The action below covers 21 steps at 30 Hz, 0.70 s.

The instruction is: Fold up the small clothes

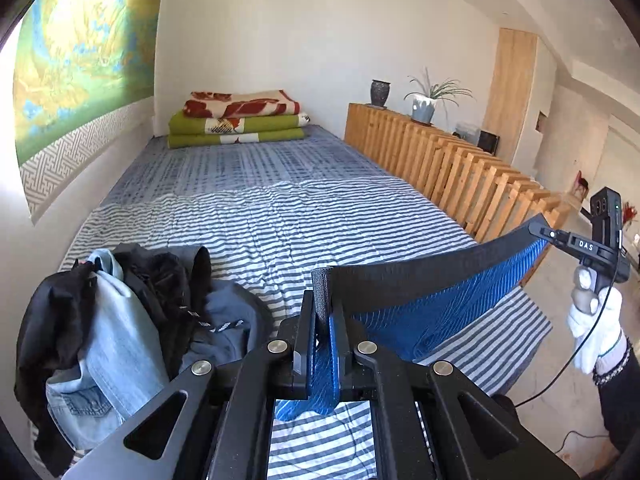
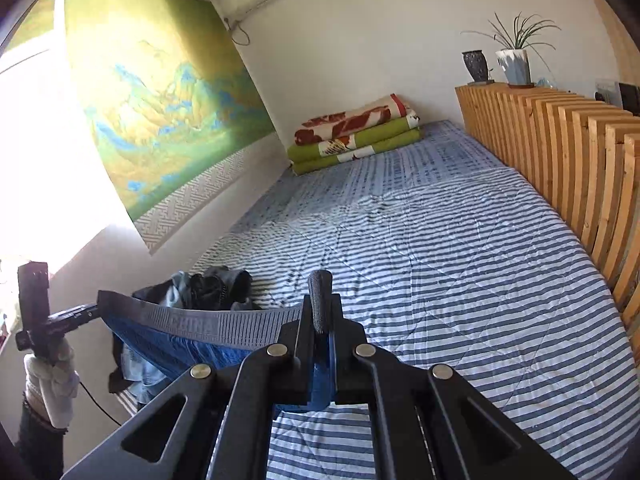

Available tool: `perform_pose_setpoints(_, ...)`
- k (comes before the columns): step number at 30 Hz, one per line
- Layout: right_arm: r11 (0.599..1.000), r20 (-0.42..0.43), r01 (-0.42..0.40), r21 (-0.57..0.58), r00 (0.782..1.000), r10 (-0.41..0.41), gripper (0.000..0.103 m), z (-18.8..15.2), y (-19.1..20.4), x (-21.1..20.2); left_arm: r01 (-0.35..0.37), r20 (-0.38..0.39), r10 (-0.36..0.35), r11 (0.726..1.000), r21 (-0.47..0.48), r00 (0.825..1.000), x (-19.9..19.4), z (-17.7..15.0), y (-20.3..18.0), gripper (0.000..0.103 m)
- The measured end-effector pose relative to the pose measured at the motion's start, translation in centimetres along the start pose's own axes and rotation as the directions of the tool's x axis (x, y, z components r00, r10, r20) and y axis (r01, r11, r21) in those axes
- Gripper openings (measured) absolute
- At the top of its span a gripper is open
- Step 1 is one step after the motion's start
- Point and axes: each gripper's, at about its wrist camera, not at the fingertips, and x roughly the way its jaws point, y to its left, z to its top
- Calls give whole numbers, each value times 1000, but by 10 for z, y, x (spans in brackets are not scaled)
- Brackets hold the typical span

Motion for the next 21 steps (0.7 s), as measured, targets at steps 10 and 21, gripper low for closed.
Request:
perform_pose_setpoints(10, 1000, -62, 16, -18, 998, -17, 4, -21, -6, 2, -21, -106, 17, 999, -33, 994, 45, -31, 9, 5)
perform_pose_setpoints(21, 984, -431, 174, 35, 891, -143, 18, -93, -81, 198, -263, -446, 178, 955, -136, 877, 276, -107, 109, 20)
